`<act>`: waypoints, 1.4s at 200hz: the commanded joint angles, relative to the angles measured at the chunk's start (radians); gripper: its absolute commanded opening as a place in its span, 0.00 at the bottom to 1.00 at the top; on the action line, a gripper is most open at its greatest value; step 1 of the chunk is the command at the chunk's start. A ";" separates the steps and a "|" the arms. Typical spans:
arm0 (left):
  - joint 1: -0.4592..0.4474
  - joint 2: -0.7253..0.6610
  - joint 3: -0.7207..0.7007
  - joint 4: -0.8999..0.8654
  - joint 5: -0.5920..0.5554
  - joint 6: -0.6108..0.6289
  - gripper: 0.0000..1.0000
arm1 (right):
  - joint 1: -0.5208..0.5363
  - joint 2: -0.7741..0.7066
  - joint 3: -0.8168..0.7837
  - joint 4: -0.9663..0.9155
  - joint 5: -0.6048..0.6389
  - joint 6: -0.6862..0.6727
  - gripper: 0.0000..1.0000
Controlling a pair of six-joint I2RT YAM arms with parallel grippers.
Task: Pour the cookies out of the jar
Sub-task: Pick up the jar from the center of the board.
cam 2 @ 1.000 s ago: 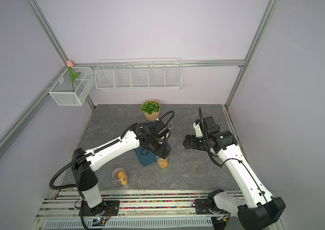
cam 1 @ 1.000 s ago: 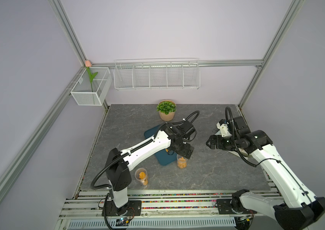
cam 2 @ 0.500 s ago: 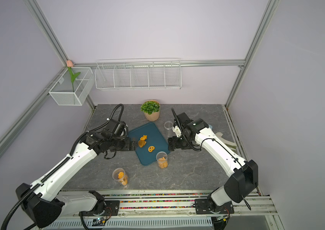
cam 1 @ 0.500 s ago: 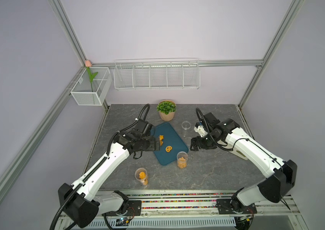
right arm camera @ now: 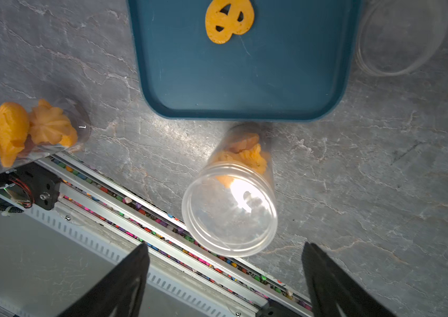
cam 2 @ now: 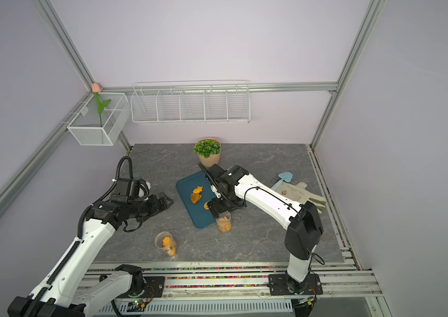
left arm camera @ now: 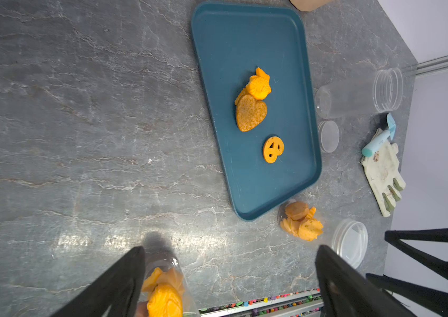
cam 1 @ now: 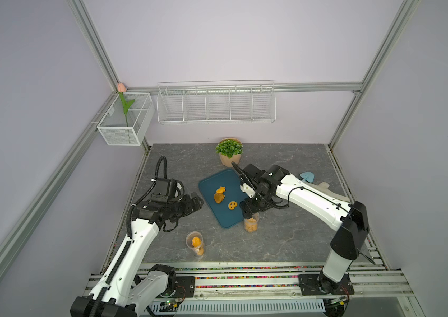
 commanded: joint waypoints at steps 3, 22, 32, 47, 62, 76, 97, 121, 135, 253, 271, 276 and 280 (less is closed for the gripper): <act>0.009 -0.013 0.003 -0.008 0.008 0.013 0.96 | 0.026 0.043 0.036 -0.058 0.040 -0.017 0.89; 0.009 -0.014 0.007 -0.019 0.003 0.019 0.96 | 0.043 0.081 0.046 -0.080 0.085 -0.026 0.89; 0.009 -0.019 0.006 -0.022 0.003 0.019 0.96 | 0.053 0.101 0.050 -0.090 0.108 -0.033 0.89; 0.009 -0.028 0.001 -0.030 0.000 0.020 0.96 | 0.066 0.122 0.054 -0.097 0.134 -0.041 0.89; 0.009 -0.041 -0.009 -0.035 -0.004 0.019 0.96 | 0.072 0.137 0.054 -0.098 0.145 -0.041 0.89; 0.008 -0.053 -0.019 -0.038 -0.004 0.018 0.96 | 0.075 0.149 0.053 -0.098 0.149 -0.043 0.89; 0.009 -0.063 -0.026 -0.041 -0.007 0.016 0.96 | 0.080 0.154 0.045 -0.092 0.147 -0.040 0.89; 0.009 -0.063 -0.027 -0.039 -0.005 0.013 0.96 | 0.080 0.148 0.024 -0.085 0.132 -0.037 0.95; 0.009 -0.062 -0.025 -0.035 -0.003 0.011 0.96 | 0.080 0.143 0.009 -0.081 0.124 -0.034 0.99; 0.009 -0.055 -0.025 -0.020 0.010 0.002 0.96 | 0.079 0.108 -0.039 -0.054 0.103 -0.026 0.61; 0.009 -0.056 -0.024 -0.023 0.009 0.002 0.96 | 0.080 0.104 -0.041 -0.059 0.106 -0.026 0.61; 0.009 -0.058 -0.025 -0.023 0.009 0.001 0.96 | 0.080 0.103 -0.042 -0.059 0.107 -0.026 0.61; 0.009 -0.059 -0.025 -0.023 0.007 0.002 0.96 | 0.081 0.101 -0.042 -0.059 0.108 -0.026 0.61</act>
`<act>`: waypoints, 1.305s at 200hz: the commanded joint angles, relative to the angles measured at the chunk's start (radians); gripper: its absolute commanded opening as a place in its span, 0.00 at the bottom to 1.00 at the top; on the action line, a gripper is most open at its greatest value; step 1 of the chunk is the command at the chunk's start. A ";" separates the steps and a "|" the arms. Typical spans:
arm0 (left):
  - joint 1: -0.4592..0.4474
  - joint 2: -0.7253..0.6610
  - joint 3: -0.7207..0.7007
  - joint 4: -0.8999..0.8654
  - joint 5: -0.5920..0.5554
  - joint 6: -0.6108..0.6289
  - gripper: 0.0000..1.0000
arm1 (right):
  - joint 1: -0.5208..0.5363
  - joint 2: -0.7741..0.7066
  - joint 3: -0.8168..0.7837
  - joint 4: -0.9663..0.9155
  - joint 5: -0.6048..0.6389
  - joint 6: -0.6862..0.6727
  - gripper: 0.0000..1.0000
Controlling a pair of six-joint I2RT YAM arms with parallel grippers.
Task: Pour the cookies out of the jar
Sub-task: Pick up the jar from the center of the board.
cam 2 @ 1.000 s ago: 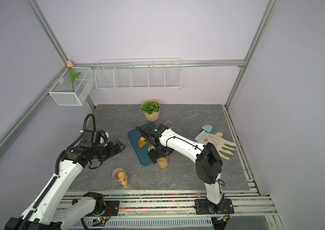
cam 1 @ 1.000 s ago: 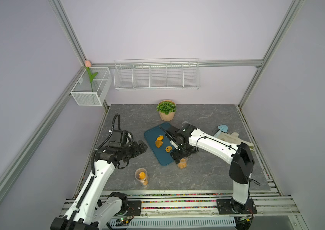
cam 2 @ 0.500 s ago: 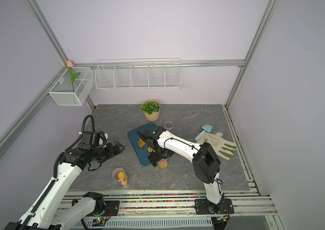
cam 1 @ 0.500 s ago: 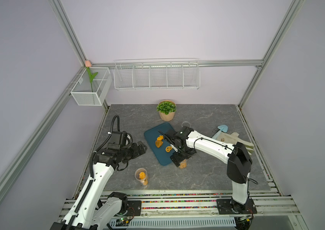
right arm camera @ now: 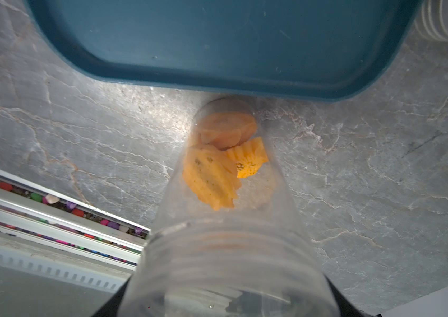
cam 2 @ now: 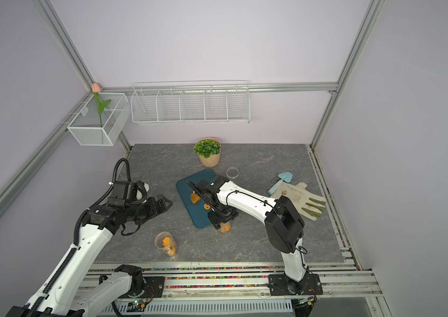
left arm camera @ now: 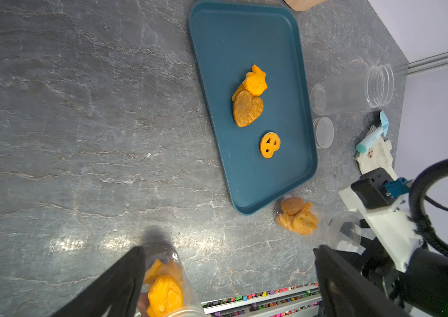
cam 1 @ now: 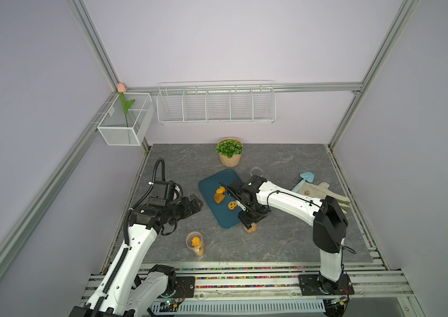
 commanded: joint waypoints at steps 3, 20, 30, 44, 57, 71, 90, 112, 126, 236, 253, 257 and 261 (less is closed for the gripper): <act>0.004 -0.008 -0.010 -0.005 -0.004 0.001 0.96 | 0.004 -0.047 -0.016 -0.005 -0.002 -0.001 0.61; 0.004 -0.011 -0.009 -0.006 -0.003 0.000 0.96 | 0.003 -0.057 -0.015 -0.008 0.006 -0.003 0.61; 0.004 -0.012 -0.008 -0.006 -0.004 0.000 0.96 | 0.000 -0.065 -0.013 -0.008 0.011 -0.002 0.61; 0.004 -0.013 -0.004 -0.005 -0.003 0.003 0.96 | -0.008 -0.081 -0.011 -0.010 0.010 -0.003 0.61; 0.004 -0.014 0.003 -0.004 -0.001 0.003 0.96 | -0.020 -0.099 -0.007 -0.010 0.003 -0.004 0.60; 0.004 -0.012 0.016 0.002 0.006 0.004 0.96 | -0.041 -0.128 0.001 -0.014 -0.003 -0.005 0.60; 0.004 -0.007 0.043 0.015 0.023 -0.002 0.96 | -0.082 -0.181 0.027 -0.018 -0.028 -0.010 0.59; 0.004 0.012 0.079 0.053 0.068 -0.032 0.96 | -0.151 -0.252 0.063 0.005 -0.109 -0.014 0.59; 0.004 0.030 0.100 0.090 0.103 -0.068 0.96 | -0.192 -0.293 0.092 0.029 -0.176 -0.010 0.59; 0.004 0.136 0.140 0.567 0.392 -0.446 0.96 | -0.402 -0.436 0.099 0.450 -0.726 0.193 0.59; 0.004 0.150 0.118 0.717 0.447 -0.556 0.97 | -0.424 -0.454 0.050 0.558 -0.798 0.254 0.59; 0.004 0.152 0.108 0.765 0.460 -0.588 0.97 | -0.429 -0.459 0.039 0.583 -0.813 0.268 0.59; 0.004 0.155 0.099 0.816 0.470 -0.618 0.98 | -0.435 -0.462 0.028 0.605 -0.828 0.281 0.59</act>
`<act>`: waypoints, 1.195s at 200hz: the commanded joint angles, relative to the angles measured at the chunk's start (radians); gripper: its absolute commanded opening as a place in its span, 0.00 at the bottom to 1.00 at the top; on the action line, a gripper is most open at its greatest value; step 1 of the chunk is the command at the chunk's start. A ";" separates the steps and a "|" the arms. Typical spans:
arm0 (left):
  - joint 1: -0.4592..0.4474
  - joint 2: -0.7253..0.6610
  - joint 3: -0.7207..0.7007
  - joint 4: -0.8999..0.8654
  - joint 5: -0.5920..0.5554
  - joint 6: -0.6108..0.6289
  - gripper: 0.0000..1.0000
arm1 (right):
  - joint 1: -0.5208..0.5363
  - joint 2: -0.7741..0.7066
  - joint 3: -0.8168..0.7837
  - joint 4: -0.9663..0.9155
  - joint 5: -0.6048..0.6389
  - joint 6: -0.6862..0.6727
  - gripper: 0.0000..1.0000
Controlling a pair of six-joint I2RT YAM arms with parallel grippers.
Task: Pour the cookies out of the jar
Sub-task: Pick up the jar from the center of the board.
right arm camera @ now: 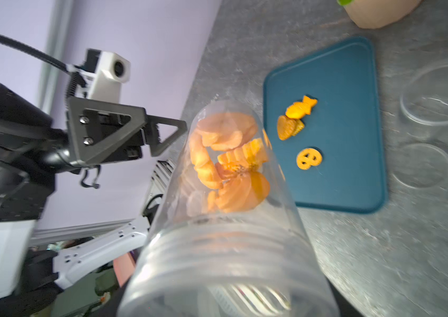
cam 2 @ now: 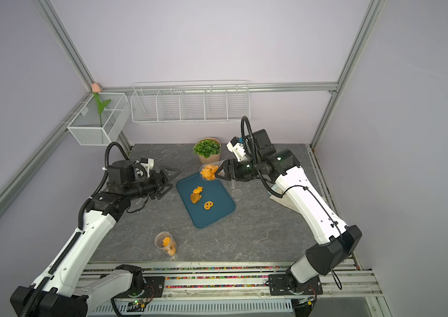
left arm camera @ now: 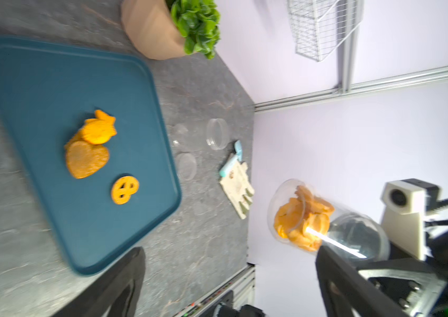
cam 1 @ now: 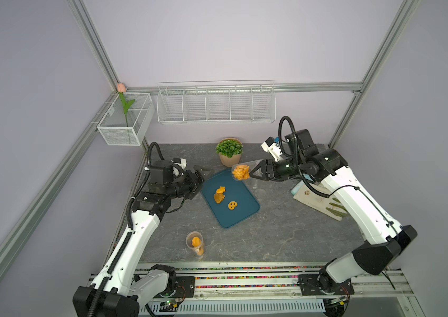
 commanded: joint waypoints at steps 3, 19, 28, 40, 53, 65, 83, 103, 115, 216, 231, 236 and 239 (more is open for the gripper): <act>0.004 0.014 -0.025 0.327 0.115 -0.222 0.98 | -0.028 -0.046 -0.061 0.231 -0.177 0.120 0.59; 0.004 0.027 -0.062 0.527 0.137 -0.353 1.00 | -0.044 -0.054 -0.086 0.298 -0.223 0.163 0.59; 0.004 0.041 -0.075 0.614 0.150 -0.418 1.00 | -0.050 -0.052 -0.092 0.329 -0.249 0.182 0.58; 0.004 0.065 -0.071 0.677 0.179 -0.467 1.00 | -0.052 -0.047 -0.090 0.354 -0.271 0.197 0.58; 0.001 0.087 -0.056 0.698 0.206 -0.484 1.00 | -0.053 -0.037 -0.085 0.377 -0.299 0.210 0.58; 0.001 0.100 -0.042 0.675 0.218 -0.480 1.00 | -0.052 -0.030 -0.086 0.402 -0.316 0.227 0.58; -0.002 0.122 -0.038 0.667 0.230 -0.492 1.00 | -0.051 -0.022 -0.095 0.459 -0.355 0.265 0.58; -0.012 0.156 -0.048 0.777 0.244 -0.575 1.00 | -0.048 -0.009 -0.097 0.483 -0.386 0.284 0.58; -0.023 0.182 -0.052 0.877 0.253 -0.644 0.99 | -0.044 -0.004 -0.095 0.484 -0.400 0.284 0.58; -0.152 0.280 0.028 0.998 0.348 -0.756 0.99 | -0.046 0.000 -0.132 0.484 -0.448 0.262 0.58; -0.153 0.272 0.020 0.994 0.350 -0.753 0.99 | -0.051 0.001 -0.140 0.468 -0.461 0.249 0.58; -0.153 0.267 0.018 0.994 0.352 -0.752 0.99 | -0.052 0.002 -0.143 0.464 -0.466 0.243 0.58; -0.154 0.264 0.018 0.993 0.353 -0.752 0.99 | -0.052 0.003 -0.144 0.459 -0.468 0.242 0.58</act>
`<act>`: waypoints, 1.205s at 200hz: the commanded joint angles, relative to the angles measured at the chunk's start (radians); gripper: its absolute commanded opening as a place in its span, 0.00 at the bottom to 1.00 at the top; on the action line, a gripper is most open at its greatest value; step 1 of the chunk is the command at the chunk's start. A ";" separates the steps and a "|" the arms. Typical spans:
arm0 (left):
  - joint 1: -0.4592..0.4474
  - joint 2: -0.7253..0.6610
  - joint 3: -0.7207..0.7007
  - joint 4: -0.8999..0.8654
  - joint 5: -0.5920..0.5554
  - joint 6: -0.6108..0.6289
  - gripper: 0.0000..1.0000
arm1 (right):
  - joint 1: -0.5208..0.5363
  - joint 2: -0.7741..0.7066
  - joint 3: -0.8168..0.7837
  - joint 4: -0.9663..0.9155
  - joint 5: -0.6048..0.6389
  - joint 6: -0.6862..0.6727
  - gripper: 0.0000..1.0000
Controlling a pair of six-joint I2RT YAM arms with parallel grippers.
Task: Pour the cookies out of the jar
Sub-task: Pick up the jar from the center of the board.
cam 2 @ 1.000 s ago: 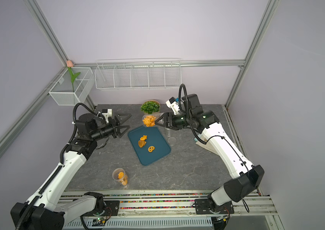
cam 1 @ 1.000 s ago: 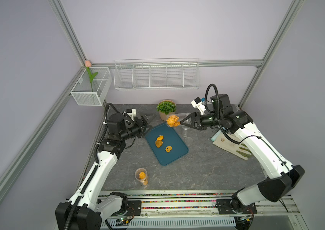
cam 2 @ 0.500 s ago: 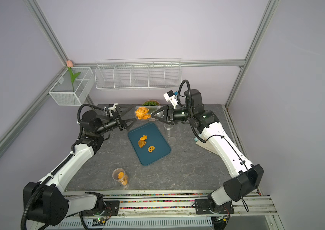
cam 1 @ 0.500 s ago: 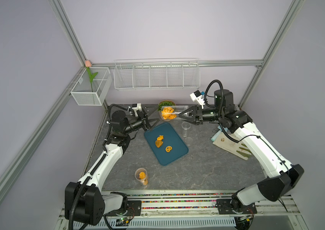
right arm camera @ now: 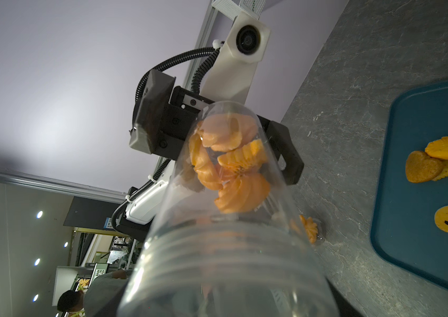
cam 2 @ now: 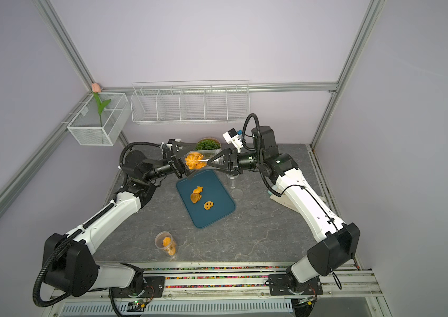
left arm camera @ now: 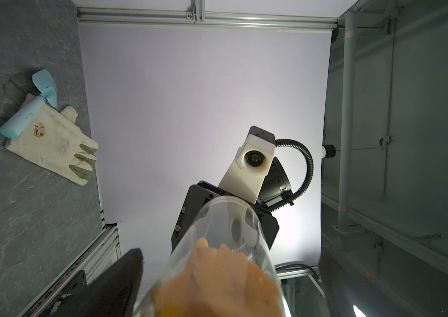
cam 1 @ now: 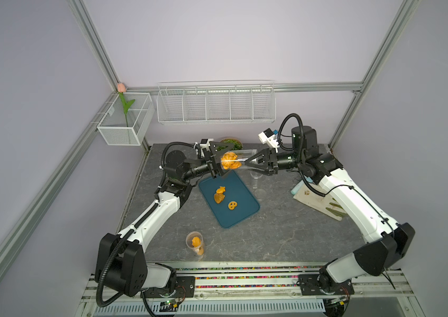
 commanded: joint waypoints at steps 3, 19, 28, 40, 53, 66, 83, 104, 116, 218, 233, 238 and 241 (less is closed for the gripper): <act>-0.004 -0.018 0.017 0.000 0.041 -0.011 0.99 | -0.006 0.005 -0.017 0.007 -0.059 -0.017 0.58; -0.010 -0.029 0.019 -0.015 0.051 -0.001 0.99 | -0.009 0.004 -0.023 -0.003 -0.068 -0.024 0.58; -0.012 -0.036 0.019 -0.034 0.056 0.012 0.99 | -0.010 0.005 -0.023 -0.006 -0.070 -0.026 0.58; -0.011 -0.042 0.016 -0.050 0.062 0.027 0.99 | -0.011 0.004 -0.022 -0.007 -0.079 -0.025 0.58; -0.013 -0.043 0.015 -0.054 0.061 0.028 1.00 | -0.012 0.003 -0.020 -0.015 -0.080 -0.028 0.58; -0.014 -0.042 0.017 -0.054 0.064 0.032 1.00 | -0.012 0.001 -0.022 -0.025 -0.072 -0.035 0.58; -0.025 -0.042 0.030 -0.073 0.074 0.051 1.00 | -0.014 -0.001 -0.024 -0.028 -0.067 -0.036 0.58; -0.030 -0.052 0.043 -0.155 0.086 0.110 0.94 | -0.014 -0.003 -0.026 -0.031 -0.067 -0.037 0.58; -0.029 -0.056 0.042 -0.177 0.091 0.127 0.93 | -0.014 -0.006 -0.030 -0.034 -0.066 -0.040 0.58; -0.030 -0.056 0.047 -0.186 0.080 0.130 0.75 | -0.014 -0.034 -0.082 -0.041 -0.064 -0.046 0.59; -0.029 -0.056 0.045 -0.184 0.082 0.130 0.73 | -0.014 -0.038 -0.085 -0.039 -0.061 -0.045 0.60; -0.029 -0.056 0.045 -0.184 0.082 0.130 0.72 | -0.014 -0.040 -0.086 -0.037 -0.059 -0.046 0.61; -0.030 -0.056 0.044 -0.184 0.081 0.130 0.71 | -0.013 -0.039 -0.087 -0.037 -0.057 -0.046 0.62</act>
